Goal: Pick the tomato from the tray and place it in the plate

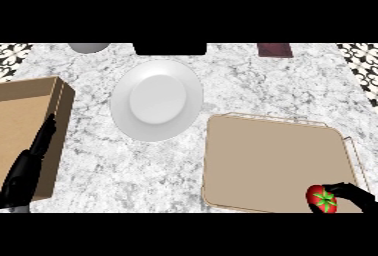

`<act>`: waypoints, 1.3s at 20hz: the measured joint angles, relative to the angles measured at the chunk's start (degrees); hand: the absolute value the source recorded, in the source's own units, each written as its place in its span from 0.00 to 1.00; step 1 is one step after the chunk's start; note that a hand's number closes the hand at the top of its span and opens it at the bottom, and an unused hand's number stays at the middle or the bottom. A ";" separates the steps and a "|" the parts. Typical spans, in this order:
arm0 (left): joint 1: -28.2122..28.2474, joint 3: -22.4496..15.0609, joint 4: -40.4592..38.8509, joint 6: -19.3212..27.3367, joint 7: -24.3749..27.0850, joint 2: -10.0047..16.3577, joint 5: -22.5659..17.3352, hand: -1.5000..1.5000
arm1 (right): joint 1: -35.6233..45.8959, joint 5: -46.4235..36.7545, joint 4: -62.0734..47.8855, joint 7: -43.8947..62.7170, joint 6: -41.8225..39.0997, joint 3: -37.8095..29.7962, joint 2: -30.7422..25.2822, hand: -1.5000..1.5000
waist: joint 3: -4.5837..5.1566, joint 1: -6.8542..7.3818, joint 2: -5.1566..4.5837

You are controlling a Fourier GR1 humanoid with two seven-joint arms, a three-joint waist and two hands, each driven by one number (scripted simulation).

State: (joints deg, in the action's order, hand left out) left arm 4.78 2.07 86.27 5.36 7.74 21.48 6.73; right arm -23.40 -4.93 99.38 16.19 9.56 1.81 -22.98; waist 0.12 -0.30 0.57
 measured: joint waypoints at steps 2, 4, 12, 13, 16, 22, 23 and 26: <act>0.50 0.37 0.98 -0.72 -0.50 -0.42 0.24 0.50 | 0.50 -1.37 -0.63 -0.53 -0.02 -0.57 0.72 1.00 | 0.13 -0.02 -0.05; 0.11 0.22 1.23 -1.00 -0.68 -0.90 0.58 0.50 | 3.60 -3.41 -1.98 -0.32 -0.65 0.08 0.29 1.00 | 0.15 0.56 -0.23; -4.87 -4.69 2.66 -4.24 0.16 -1.63 1.44 0.50 | 24.12 -14.50 -3.54 -6.85 -12.97 7.74 -13.90 1.00 | 0.12 14.41 -3.97; -5.45 -5.24 2.67 -4.68 0.22 -1.68 1.53 0.50 | 26.58 -15.58 -4.18 -8.03 -14.27 8.27 -15.44 1.00 | 0.08 15.45 -4.32; -7.06 -6.44 2.60 -5.58 0.15 -1.96 1.70 0.50 | 33.87 -17.82 -7.01 -11.88 -16.90 8.90 -18.60 1.00 | -0.14 17.52 -5.02; -9.48 -7.85 1.56 -6.21 -0.74 -2.57 2.31 0.50 | 47.29 -18.86 -14.35 -20.68 -18.22 8.08 -19.96 1.00 | -0.46 18.20 -5.46; -9.68 -7.96 1.31 -6.14 -0.89 -2.76 2.40 0.50 | 49.24 -18.78 -15.59 -22.53 -17.94 7.80 -19.73 1.00 | -0.49 17.95 -5.42; -9.92 -8.19 0.48 -5.63 -1.11 -3.37 2.77 0.50 | 54.88 -17.69 -19.06 -28.65 -17.42 6.91 -18.57 1.00 | -0.53 17.10 -5.18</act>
State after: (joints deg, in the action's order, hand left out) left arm -5.14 -6.12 86.75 -0.28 6.63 18.11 9.50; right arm 31.48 -22.62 80.32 -12.46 -7.86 8.72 -41.55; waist -0.41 16.79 -4.61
